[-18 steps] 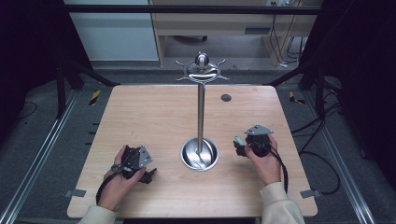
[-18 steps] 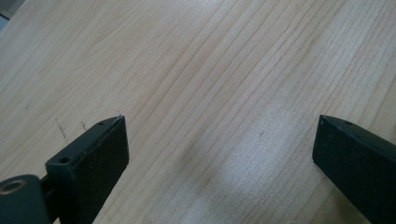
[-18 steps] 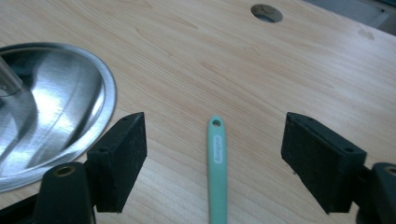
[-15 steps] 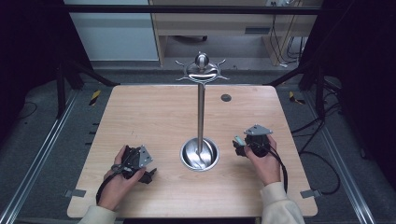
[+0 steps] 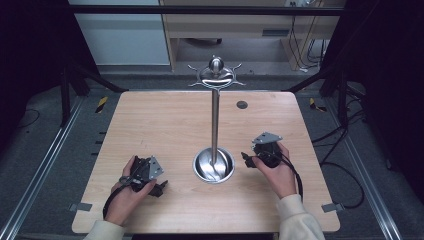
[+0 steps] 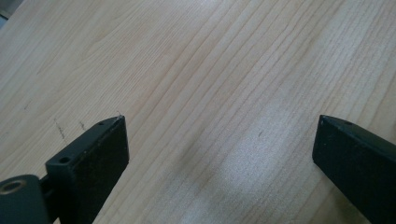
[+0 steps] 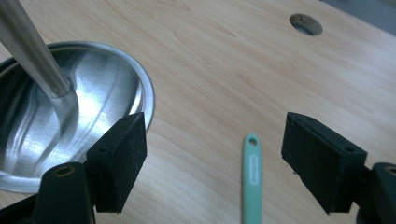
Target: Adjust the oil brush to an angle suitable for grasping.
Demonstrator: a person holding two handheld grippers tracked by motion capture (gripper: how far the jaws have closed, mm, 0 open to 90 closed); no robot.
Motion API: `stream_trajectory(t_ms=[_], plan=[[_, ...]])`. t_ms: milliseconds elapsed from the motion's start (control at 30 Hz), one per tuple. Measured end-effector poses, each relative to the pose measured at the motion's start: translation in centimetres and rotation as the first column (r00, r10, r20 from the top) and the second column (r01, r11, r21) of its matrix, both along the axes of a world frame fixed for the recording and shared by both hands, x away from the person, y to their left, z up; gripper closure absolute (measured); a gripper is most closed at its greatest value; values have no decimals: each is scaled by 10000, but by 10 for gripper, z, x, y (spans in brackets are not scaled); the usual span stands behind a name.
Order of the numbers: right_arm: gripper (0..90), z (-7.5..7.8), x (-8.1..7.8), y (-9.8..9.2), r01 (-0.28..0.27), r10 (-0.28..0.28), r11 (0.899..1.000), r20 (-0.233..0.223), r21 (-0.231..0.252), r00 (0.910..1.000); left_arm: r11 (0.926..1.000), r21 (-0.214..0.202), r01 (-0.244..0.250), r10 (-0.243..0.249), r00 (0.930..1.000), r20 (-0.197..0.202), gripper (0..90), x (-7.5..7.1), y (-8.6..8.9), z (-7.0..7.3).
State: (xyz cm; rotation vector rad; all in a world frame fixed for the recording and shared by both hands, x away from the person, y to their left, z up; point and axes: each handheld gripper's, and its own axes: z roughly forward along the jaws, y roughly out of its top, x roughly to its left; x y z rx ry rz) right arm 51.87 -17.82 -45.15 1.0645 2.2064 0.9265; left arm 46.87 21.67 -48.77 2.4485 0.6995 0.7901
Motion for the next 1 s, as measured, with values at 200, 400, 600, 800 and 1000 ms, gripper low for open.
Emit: stream_trajectory(t_ms=[200, 400, 600, 800, 1000], plan=[[225, 16, 15, 12, -168, 178, 9977, 154, -651, 9997, 9999, 78, -66, 67, 10000, -20, 33, 0, 1, 0], [393, 21, 33, 21, -252, 231, 9938, -205, -1082, 9995, 9999, 42, -111, 111, 9999, -34, 33, 1, 2, 0], [703, 1, 28, 21, -395, 324, 9942, -715, -1000, 9969, 10000, -47, -79, 79, 10000, -17, 33, 1, 3, 0], [864, -9, 27, 14, 8, -112, 9952, -1053, -979, 9944, 10000, 0, -3, 3, 10000, -44, 33, 0, 1, 0], [886, -16, 29, 8, 252, -397, 9934, -1293, -1116, 9908, 10000, -20, -17, 17, 10000, -31, 33, 1, 1, 0]])
